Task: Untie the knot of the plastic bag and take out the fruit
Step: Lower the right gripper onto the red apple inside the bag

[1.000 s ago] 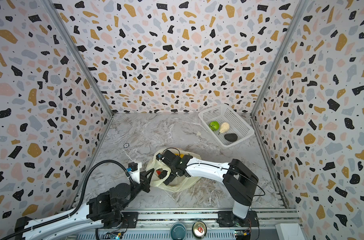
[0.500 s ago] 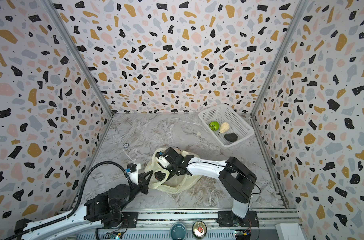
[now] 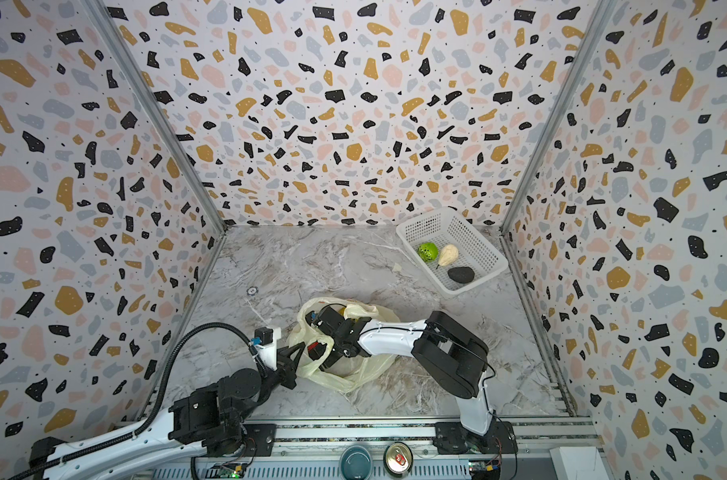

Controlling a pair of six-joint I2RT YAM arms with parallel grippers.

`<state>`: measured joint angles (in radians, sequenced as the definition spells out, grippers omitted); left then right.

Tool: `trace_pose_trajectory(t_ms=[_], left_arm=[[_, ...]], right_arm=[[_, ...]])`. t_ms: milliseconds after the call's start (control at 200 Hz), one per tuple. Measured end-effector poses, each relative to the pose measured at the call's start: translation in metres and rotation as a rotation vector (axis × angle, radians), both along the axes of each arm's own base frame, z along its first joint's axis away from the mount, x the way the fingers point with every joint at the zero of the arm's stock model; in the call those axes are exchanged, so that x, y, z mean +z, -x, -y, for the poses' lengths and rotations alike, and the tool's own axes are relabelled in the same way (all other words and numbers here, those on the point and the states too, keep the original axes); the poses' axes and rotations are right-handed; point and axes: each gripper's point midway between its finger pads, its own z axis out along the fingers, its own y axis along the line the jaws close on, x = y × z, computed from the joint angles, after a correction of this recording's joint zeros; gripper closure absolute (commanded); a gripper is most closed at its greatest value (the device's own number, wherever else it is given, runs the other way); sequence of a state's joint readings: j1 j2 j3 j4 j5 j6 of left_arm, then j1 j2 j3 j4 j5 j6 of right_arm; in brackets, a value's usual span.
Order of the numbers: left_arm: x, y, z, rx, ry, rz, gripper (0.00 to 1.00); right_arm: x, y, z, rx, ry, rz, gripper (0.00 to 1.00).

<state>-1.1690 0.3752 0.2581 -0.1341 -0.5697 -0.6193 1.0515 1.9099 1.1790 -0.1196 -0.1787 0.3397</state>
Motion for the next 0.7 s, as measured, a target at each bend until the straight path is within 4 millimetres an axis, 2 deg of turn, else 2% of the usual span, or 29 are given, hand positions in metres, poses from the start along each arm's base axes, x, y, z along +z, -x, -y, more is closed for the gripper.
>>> trace_pose_trajectory(t_ms=[150,270,410,586,696], left_arm=[[-0.002,0.000,-0.001,0.000,-0.008,-0.006,1.00],[-0.004,0.001,-0.001,0.000,-0.017,-0.010,1.00],[-0.004,0.001,-0.002,0.002,-0.016,-0.008,1.00],[-0.004,0.000,-0.005,0.015,-0.022,-0.005,1.00],[-0.004,0.000,-0.005,0.016,-0.021,-0.004,1.00]], right_arm=[[-0.004,-0.022,0.033,-0.114,0.034,0.017,0.05],[0.008,-0.033,0.052,-0.173,0.029,0.029,0.04],[0.024,-0.028,0.043,-0.148,-0.022,0.040,0.02],[0.032,-0.013,0.025,-0.089,-0.053,0.043,0.01],[0.039,-0.014,0.011,-0.067,-0.080,0.063,0.00]])
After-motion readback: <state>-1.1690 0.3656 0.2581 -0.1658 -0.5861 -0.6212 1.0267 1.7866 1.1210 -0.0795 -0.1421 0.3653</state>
